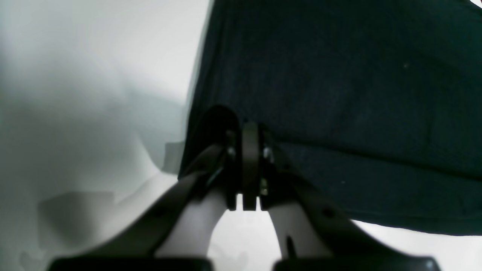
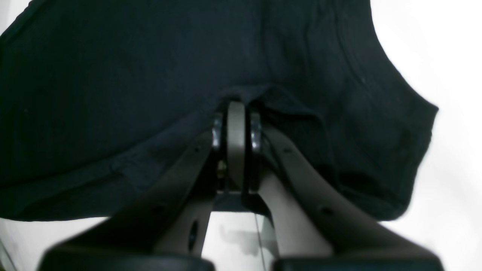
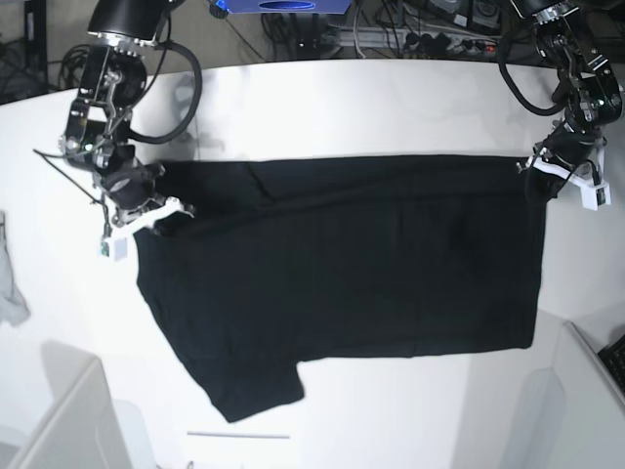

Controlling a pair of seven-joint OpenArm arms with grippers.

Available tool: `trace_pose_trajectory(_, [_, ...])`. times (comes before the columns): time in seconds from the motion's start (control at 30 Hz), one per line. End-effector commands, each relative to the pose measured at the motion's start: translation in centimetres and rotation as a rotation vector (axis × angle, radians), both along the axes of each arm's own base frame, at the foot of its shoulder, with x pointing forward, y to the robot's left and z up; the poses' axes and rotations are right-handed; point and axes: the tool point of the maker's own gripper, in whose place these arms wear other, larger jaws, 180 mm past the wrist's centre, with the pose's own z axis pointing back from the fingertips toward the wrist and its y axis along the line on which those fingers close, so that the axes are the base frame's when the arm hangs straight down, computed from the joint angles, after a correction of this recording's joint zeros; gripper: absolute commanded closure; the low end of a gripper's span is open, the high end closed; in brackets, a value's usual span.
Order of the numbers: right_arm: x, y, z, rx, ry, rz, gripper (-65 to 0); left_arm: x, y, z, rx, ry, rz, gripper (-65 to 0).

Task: Fold the T-shirt properly
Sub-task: 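Lift the shirt's shoulder edge with both grippers and pull it taut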

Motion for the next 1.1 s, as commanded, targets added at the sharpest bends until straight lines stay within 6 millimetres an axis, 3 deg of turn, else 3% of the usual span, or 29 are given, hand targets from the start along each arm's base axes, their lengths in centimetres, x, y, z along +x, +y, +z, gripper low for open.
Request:
trace_pose_trajectory(0.0, [1.1,-0.2,1.2,-0.003,-0.049,-0.001,0.0,0.7,0.7,1.3,0.026,-0.044,-0.001,0.0])
trace_pose_trajectory(0.53, [4.1,-0.8,1.1,0.008,-0.049,-0.007,0.0,2.9,1.3,2.8,0.008,-0.099,0.067,0.0])
trace_pose_trajectory(0.73, [5.3,-0.7,1.2,0.023,-0.051,-0.011,0.0,3.4,1.5,2.2,-0.016,-0.094,0.083,0.0])
trace_pose_trajectory(0.93, [6.4,0.9,1.2,-0.023,-0.050,0.045,0.0,4.1,1.8,1.5,-0.044,-0.089,0.102,0.0])
trace_pose_trajectory(1.07, [7.0,0.7,1.6,-0.067,-0.058,0.047,0.0,4.8,1.9,1.6,-0.056,-0.100,0.108,0.0])
